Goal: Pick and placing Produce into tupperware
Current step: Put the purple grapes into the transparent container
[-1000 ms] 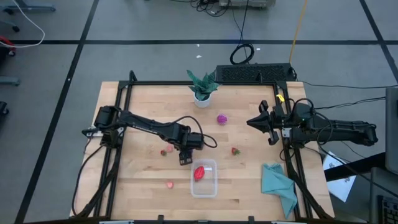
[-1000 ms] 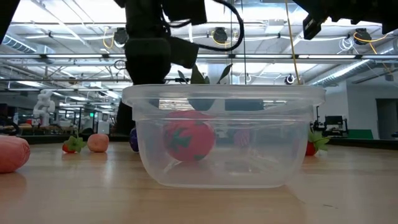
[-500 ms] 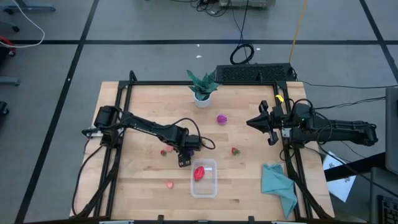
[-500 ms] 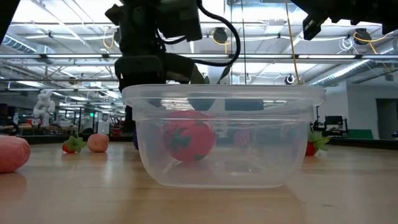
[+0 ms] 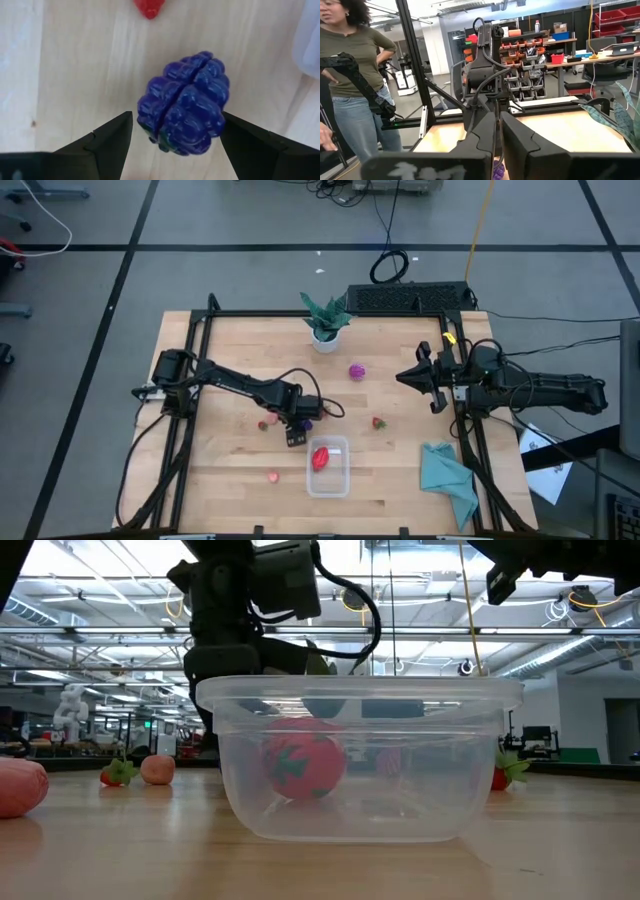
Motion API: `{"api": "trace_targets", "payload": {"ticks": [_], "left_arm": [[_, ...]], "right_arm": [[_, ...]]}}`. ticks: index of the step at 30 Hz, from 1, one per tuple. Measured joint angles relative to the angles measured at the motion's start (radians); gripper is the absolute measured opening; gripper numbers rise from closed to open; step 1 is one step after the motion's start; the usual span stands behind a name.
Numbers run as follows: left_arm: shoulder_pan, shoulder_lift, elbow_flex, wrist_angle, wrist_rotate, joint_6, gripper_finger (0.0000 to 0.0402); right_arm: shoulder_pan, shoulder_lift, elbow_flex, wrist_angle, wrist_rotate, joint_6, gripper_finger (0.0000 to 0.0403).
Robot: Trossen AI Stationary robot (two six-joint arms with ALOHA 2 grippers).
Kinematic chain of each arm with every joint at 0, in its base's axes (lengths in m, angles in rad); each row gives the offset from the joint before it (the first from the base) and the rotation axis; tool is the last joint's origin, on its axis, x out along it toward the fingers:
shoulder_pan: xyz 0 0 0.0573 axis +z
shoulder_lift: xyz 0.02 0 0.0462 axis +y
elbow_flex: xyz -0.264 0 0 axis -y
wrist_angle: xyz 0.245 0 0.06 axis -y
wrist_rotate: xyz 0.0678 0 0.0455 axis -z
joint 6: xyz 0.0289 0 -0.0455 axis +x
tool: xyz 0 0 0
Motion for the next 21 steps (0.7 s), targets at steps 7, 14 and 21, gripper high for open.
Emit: {"api": "trace_targets", "payload": {"ticks": [7,14,21], "left_arm": [[0.0,0.0,0.0,-0.054,-0.005,-0.016,0.0294],[-0.002,-0.019,0.0,-0.118,-0.013,-0.06,0.0294],[-0.017,-0.125,0.002,-0.109,-0.086,-0.082,0.0294]], "right_arm": [[0.0,0.019,0.0,0.0,0.0,0.0,0.0018],[0.0,0.041,0.0,0.0,0.0,0.0,0.0018],[-0.001,0.049,0.0,0.007,0.0,0.0,0.0018]]}}
